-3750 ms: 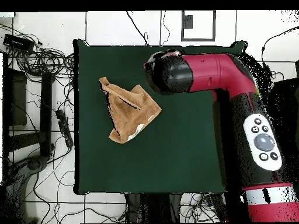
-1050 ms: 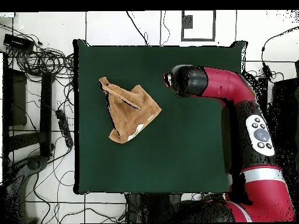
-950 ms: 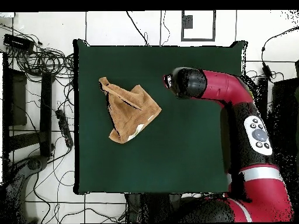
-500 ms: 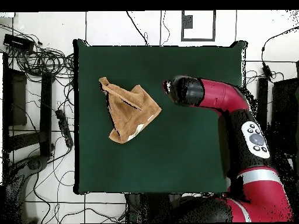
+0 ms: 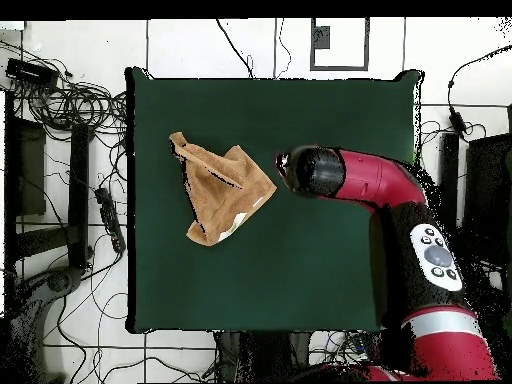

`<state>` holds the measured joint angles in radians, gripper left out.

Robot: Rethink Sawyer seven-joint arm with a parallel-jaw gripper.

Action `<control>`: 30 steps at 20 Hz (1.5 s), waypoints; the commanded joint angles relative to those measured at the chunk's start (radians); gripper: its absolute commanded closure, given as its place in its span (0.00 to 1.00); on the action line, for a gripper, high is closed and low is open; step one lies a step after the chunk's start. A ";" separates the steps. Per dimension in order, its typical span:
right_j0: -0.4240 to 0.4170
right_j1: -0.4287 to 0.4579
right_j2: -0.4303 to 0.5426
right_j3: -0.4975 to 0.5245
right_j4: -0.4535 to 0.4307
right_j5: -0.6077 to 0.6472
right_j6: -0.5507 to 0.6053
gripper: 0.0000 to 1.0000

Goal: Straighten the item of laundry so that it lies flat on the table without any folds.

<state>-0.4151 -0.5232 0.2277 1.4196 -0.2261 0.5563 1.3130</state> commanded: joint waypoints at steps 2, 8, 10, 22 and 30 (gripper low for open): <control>0.072 -0.099 -0.056 0.183 0.093 -0.006 0.323 0.00; 0.067 -0.021 -0.031 0.212 0.138 -0.144 0.319 0.00; 0.060 -0.005 -0.019 0.218 0.153 -0.169 0.310 0.00; 0.048 0.008 0.000 0.275 0.231 -0.262 0.300 0.00; 0.065 0.007 -0.008 0.317 0.277 -0.296 0.309 0.00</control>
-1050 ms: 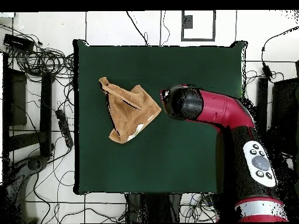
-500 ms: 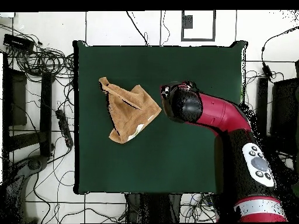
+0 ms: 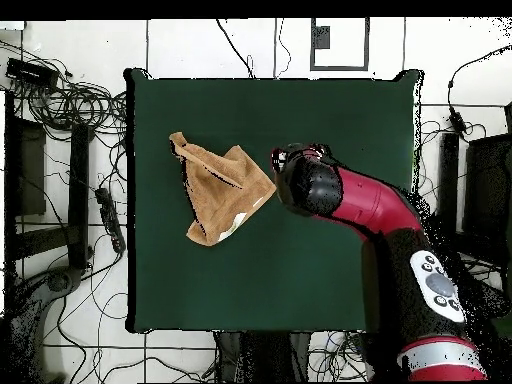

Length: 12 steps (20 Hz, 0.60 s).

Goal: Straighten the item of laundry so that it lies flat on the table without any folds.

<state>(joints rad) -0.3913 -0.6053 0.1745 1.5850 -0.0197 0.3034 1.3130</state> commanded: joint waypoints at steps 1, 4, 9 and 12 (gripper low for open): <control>0.043 0.088 0.045 0.161 0.078 -0.052 0.314 0.00; 0.047 0.084 0.045 0.186 0.094 -0.077 0.325 0.00; 0.048 0.098 0.053 0.198 0.124 -0.093 0.321 0.00; 0.046 0.109 0.064 0.209 0.139 -0.126 0.322 0.00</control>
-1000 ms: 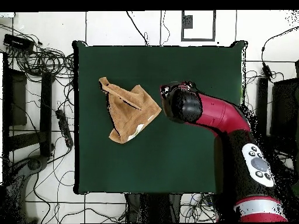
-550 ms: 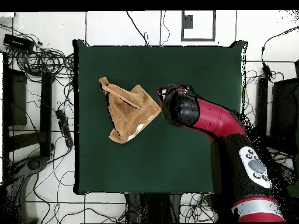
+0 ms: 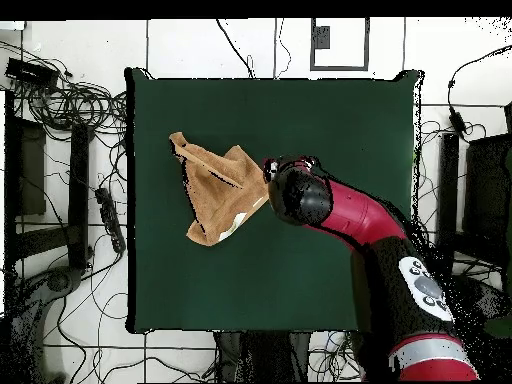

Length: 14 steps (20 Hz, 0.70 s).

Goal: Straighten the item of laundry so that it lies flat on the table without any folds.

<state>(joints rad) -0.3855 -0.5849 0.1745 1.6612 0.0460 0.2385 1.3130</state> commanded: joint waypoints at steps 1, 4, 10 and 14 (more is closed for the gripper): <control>0.038 0.090 0.068 0.137 0.078 -0.070 0.322 0.00; 0.031 0.094 0.081 0.149 0.091 -0.095 0.322 0.00; 0.040 0.107 0.108 0.179 0.123 -0.169 0.349 0.00; 0.040 0.123 0.128 0.191 0.144 -0.207 0.356 0.00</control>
<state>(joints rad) -0.3853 -0.5585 0.1811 1.7466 0.1123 0.1063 1.3167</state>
